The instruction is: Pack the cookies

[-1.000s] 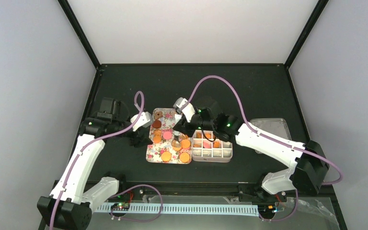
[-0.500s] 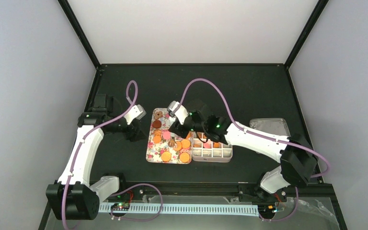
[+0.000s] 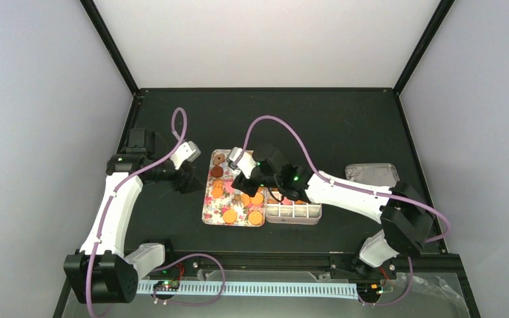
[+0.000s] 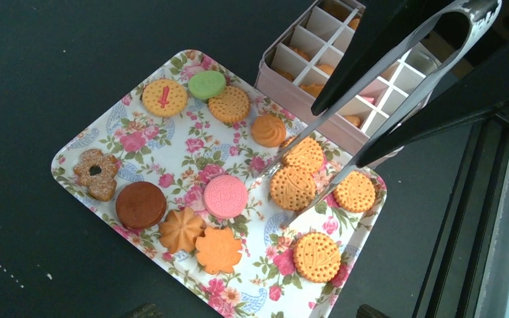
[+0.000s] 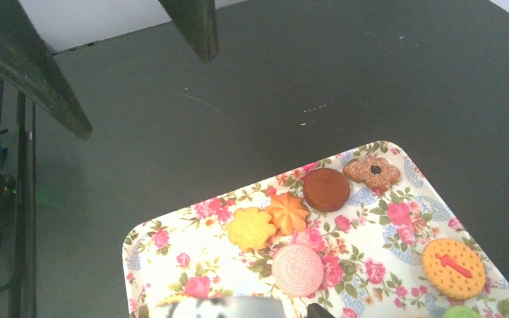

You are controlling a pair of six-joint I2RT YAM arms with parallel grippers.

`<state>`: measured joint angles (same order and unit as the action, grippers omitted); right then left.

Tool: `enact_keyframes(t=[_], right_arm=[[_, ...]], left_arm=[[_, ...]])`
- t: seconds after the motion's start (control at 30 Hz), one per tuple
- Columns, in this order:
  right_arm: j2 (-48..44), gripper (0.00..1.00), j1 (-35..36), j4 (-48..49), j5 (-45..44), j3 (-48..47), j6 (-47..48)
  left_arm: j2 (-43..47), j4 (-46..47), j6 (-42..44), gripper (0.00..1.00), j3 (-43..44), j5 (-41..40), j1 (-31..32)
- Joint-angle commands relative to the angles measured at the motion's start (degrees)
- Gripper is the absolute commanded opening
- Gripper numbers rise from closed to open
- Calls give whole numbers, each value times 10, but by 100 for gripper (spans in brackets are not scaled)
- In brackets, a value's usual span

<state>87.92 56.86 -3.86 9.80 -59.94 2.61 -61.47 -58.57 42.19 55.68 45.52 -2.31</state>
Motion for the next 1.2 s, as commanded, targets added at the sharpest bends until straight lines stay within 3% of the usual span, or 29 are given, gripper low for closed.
enact_keyframes(t=[0.0, 0.4, 0.83, 1.17], right_arm=[[-1, 36, 9, -1, -25, 9, 8], [-28, 12, 15, -18, -59, -12, -4], [-171, 11, -36, -73, -100, -12, -34], [-313, 12, -79, -214, -266, 40, -68]], left_arm=[[13, 11, -8, 79, 23, 19, -4], [18, 8, -11, 79, 24, 18, -7], [-1, 8, -6, 79, 39, 13, -13], [0, 9, -4, 80, 39, 26, -14]])
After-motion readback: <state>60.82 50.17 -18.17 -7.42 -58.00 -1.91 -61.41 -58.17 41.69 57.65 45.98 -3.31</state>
